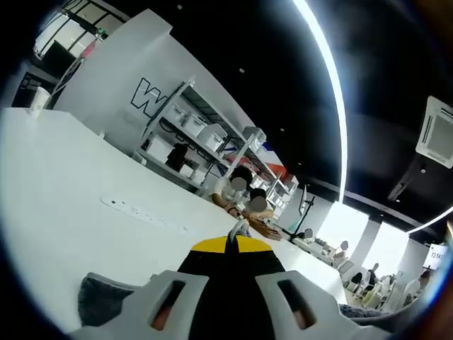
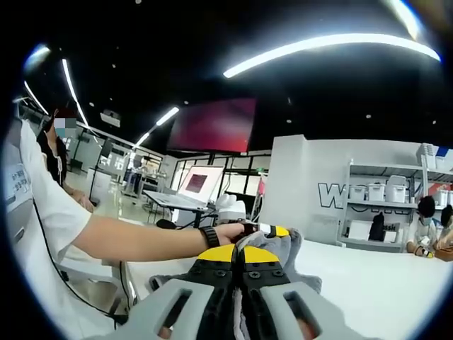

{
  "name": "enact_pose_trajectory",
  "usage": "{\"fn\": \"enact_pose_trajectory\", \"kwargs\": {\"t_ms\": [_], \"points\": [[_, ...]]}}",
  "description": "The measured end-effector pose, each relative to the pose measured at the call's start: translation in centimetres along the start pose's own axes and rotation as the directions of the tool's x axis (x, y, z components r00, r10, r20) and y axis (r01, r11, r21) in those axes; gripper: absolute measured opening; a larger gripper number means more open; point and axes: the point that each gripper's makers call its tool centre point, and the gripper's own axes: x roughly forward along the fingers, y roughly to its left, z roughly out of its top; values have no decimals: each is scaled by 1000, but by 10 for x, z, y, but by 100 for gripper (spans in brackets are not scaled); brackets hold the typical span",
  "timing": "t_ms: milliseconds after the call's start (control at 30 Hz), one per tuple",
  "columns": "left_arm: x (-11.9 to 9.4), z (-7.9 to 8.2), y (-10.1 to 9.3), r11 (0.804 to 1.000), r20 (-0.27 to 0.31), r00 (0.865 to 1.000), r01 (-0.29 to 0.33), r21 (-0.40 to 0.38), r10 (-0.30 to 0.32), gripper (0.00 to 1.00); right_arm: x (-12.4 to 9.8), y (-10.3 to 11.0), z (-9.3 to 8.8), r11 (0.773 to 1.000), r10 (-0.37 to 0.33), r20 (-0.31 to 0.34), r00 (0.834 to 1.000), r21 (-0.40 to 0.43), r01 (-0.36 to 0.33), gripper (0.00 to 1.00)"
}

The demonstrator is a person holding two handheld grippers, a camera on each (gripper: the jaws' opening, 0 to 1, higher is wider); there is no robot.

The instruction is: Open the folded towel by lifting each exposed corner and separating the folded layers until the towel lies flat within the target outline without major curled edges

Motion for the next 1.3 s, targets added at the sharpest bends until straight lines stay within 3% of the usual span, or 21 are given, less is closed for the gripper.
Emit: {"fn": "enact_pose_trajectory", "kwargs": {"t_ms": [267,300,400,500,667,867,1300], "points": [[2,-1,-8,1000,7,1000,19,-15,-19,0,-4,-4,4,1000,-11,6,1000,2,11,0],[3,3,-12,997,36,998,46,-58,-43,0,-7,-6,7,1000,-15,13,1000,8,15,0],[5,1,-14,999,26,999,39,-24,-38,0,-9,-10,7,1000,-24,14,1000,10,23,0],[6,4,-17,997,43,998,54,-64,-52,0,-10,-12,9,999,-27,22,999,20,27,0],[9,3,-20,997,48,997,61,-50,-58,0,-12,-14,10,999,-34,24,999,19,34,0],[12,6,-26,988,86,993,91,-121,-81,0,-18,-21,13,998,-54,29,998,12,54,0],[19,-7,-37,981,88,991,116,-154,-103,0,-32,-35,19,996,-91,35,995,13,90,0]]}}
